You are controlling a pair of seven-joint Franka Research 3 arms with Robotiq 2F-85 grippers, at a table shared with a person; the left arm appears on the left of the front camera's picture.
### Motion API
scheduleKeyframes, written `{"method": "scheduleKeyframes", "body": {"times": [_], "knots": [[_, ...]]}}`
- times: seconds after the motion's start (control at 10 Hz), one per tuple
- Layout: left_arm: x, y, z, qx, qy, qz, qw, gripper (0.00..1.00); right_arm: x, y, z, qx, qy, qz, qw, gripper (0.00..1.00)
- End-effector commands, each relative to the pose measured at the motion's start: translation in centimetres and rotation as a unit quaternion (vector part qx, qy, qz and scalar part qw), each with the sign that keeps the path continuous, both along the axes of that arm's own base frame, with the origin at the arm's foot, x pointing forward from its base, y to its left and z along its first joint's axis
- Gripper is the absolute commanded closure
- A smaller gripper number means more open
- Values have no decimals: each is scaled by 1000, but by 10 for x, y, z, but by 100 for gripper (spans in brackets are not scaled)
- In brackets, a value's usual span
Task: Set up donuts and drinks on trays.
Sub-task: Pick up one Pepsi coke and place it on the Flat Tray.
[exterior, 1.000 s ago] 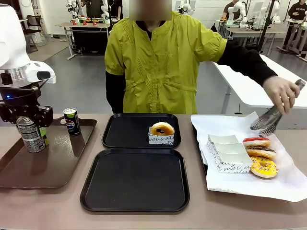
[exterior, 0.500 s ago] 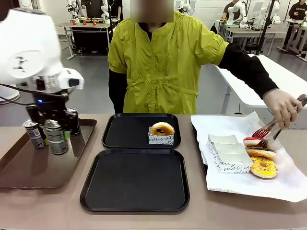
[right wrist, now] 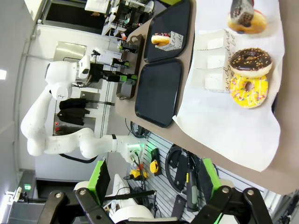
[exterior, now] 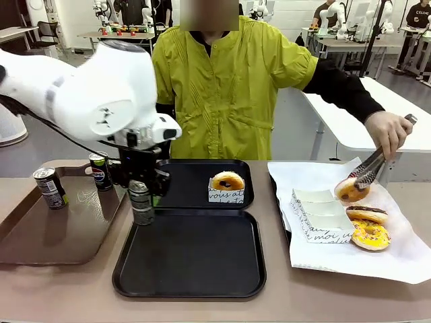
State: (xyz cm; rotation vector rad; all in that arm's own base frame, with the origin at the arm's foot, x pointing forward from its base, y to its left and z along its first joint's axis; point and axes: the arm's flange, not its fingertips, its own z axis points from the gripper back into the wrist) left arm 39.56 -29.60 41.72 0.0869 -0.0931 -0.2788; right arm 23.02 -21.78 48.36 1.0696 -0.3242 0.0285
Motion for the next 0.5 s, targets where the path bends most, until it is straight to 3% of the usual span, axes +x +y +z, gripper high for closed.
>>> {"method": "scheduleKeyframes", "body": {"times": [0.0,0.4], "knots": [[19,-28,-8,2,-17,-5,1000,41,0,2,1,3,-4,-1,1000,0],[31,-52,-41,-1,-20,-25,999,41,0,2,1,3,-4,-1,1000,0]]}}
